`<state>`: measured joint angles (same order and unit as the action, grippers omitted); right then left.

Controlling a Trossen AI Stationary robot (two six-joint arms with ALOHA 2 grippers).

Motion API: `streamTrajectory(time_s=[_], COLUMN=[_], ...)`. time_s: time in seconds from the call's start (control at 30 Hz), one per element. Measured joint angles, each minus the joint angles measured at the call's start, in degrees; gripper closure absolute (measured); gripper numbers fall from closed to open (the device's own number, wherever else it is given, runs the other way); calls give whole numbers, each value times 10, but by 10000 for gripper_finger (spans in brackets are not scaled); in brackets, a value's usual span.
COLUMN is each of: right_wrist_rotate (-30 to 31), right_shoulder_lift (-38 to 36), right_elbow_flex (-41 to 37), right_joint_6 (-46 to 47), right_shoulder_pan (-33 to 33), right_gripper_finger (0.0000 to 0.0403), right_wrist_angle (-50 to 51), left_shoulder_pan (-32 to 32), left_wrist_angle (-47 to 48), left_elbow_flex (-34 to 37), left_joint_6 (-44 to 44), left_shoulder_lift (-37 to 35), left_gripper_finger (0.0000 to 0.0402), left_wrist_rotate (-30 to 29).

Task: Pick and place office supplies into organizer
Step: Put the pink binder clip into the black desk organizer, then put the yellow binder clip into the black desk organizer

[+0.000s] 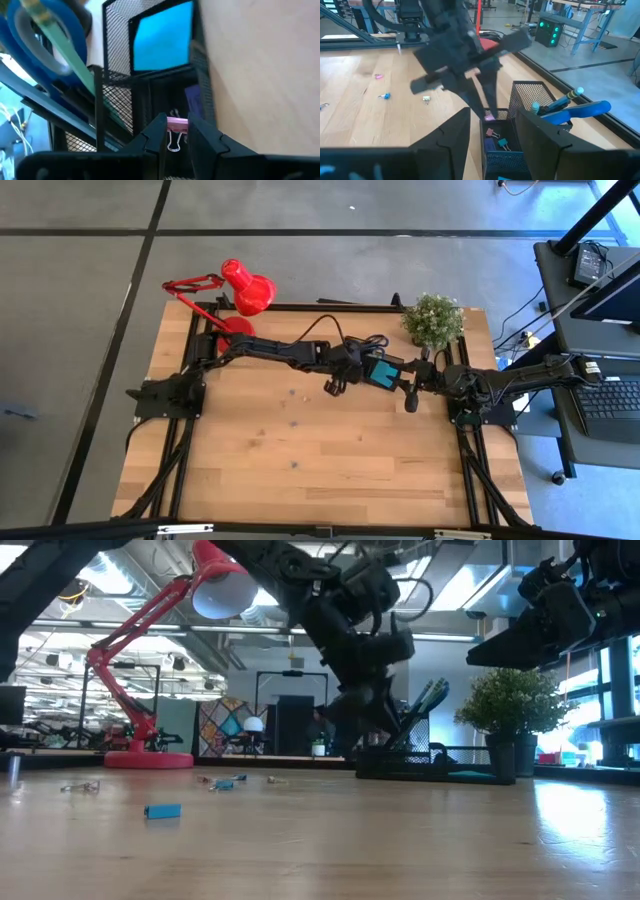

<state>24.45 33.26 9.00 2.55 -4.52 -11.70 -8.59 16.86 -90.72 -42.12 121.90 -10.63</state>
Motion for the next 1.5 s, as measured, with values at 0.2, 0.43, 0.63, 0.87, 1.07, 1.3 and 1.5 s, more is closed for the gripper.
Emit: streamTrajectory(time_s=[0.2, 0.43, 0.63, 0.87, 1.07, 1.3, 1.5], right_wrist_rotate=[0, 0, 0, 0, 0, 0, 0], right_shoulder_lift=[0, 0, 0, 0, 0, 0, 0], right_elbow_flex=[0, 0, 0, 0, 0, 0, 0], right_joint_6=[-1, 1, 1, 1, 0, -3, -15], right_shoulder_pan=[0, 0, 0, 0, 0, 0, 0], right_gripper_finger=[241, 241, 241, 241, 241, 241, 241], right_wrist_angle=[0, 1, 1, 1, 2, 8, 10], left_shoulder_pan=[-11, -17, -15, -9, 4, 6, 10], left_wrist_angle=[-12, -21, 1, 44, 194, 321, 427], left_elbow_flex=[0, 1, 0, -17, -63, -67, -67], left_joint_6=[15, 24, 18, 23, 27, 72, 34], left_shoulder_lift=[26, 42, 38, 37, 25, -31, -62], left_gripper_finger=[334, 328, 317, 270, 248, 248, 247], left_wrist_rotate=[-4, -4, -25, -39, -68, 30, 113])
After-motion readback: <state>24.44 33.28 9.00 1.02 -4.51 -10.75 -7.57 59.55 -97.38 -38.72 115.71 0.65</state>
